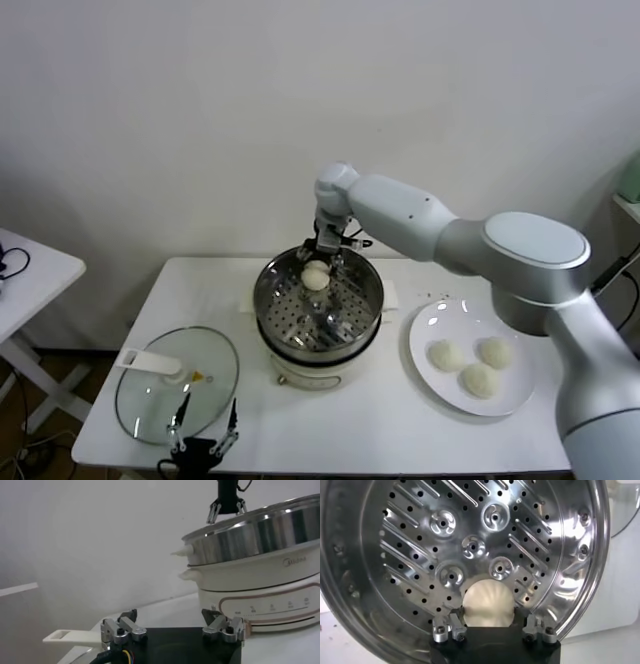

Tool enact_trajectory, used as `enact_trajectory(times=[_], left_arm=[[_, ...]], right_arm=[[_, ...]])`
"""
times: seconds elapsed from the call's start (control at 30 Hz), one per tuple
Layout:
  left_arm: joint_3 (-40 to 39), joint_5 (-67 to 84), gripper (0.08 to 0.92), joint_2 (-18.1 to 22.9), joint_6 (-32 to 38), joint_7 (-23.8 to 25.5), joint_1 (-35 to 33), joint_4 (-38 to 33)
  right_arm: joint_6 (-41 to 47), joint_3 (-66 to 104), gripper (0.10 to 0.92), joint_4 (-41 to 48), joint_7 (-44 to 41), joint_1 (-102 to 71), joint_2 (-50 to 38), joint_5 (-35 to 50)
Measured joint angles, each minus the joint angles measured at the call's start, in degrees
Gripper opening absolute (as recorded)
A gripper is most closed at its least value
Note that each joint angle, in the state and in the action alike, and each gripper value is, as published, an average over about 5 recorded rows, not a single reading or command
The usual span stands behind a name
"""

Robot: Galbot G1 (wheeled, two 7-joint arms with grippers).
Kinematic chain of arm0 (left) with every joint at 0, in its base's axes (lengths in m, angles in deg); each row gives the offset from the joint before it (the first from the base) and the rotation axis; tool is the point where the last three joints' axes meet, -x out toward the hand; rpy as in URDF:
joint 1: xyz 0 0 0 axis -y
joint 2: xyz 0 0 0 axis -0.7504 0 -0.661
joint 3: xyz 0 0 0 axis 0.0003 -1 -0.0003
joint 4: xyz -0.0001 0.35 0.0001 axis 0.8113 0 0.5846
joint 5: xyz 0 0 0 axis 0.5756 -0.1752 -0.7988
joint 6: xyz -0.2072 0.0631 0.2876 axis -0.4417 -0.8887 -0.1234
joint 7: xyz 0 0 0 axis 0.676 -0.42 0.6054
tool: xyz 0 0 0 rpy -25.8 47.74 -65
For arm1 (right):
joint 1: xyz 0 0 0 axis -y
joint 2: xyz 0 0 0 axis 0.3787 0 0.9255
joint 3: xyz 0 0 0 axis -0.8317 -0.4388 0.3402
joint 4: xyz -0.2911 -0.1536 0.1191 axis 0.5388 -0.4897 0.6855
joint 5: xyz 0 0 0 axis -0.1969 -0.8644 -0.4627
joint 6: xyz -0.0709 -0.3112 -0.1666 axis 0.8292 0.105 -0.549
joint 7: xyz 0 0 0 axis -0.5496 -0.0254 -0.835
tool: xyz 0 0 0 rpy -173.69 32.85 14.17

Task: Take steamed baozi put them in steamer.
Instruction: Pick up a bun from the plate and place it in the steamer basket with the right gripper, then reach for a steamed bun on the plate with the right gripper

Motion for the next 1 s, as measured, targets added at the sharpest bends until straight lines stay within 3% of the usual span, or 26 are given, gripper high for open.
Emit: enact_trajectory(times=[0.2,0.4,0.7,1.0], left_arm=[[-0.20,-0.16,0.823,0.00,-0.01,0.15,-0.22,-0.37],[-0.19,-0.51,0.823,0.00,-0.02,0.26,-0.89,-0.86],[-0.49,-1.19,0.823,0.00,0.17,0.24,-1.70,-1.29],[-0.47,-1.39,0.823,0.00,0.35,0.25,-1.78,-1.14]], right_arm=[[-0.02,-0.83,0.821,-0.69,-1.10,1.12,-1.03,3.50],[4.01,-5.39,0.823,-3.94,-3.26,6.27,-4.16,14.82],[18.01,-15.68,0.823,-9.74,-5.55,15.78,-13.35,34.41],[35.41,-26.26,0.823,-22.10,-1.73,20.17,-26.61,45.21]])
